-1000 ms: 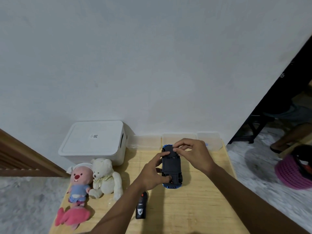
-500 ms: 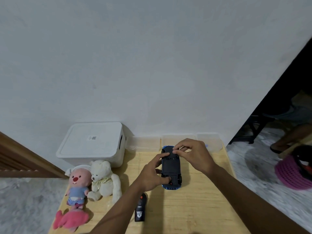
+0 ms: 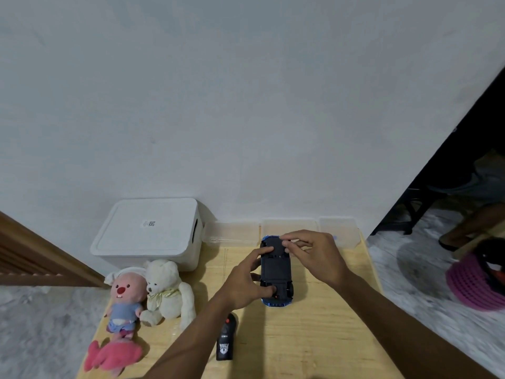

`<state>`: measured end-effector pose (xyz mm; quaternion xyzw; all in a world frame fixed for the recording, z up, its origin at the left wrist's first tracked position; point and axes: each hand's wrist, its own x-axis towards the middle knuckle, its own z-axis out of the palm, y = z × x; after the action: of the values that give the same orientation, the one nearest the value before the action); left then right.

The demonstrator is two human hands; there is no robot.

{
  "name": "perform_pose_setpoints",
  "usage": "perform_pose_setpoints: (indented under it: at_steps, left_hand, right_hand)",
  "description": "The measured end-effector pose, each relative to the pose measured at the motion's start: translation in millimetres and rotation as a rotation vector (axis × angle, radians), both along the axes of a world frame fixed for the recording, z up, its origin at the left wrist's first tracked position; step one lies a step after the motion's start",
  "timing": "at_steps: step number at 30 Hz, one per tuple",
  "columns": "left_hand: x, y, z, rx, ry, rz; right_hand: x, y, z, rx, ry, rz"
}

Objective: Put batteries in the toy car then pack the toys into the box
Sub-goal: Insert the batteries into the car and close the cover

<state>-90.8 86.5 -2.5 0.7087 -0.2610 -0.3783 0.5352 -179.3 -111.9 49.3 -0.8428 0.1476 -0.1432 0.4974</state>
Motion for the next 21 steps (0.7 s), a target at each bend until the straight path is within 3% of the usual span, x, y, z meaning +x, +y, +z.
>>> perform_pose_setpoints:
  at_steps: [7, 21]
  left_hand:
    - [-0.5, 2.1, 0.1, 0.027, -0.001, -0.001]
    - [-2.7, 4.1, 2.7, 0.023, -0.006, 0.009]
  right_hand:
    - [0.9, -4.1, 6.9, -0.112, 0.039, 0.046]
    - [2.5, 0.6, 6.5, -0.088, 0.034, 0.016]
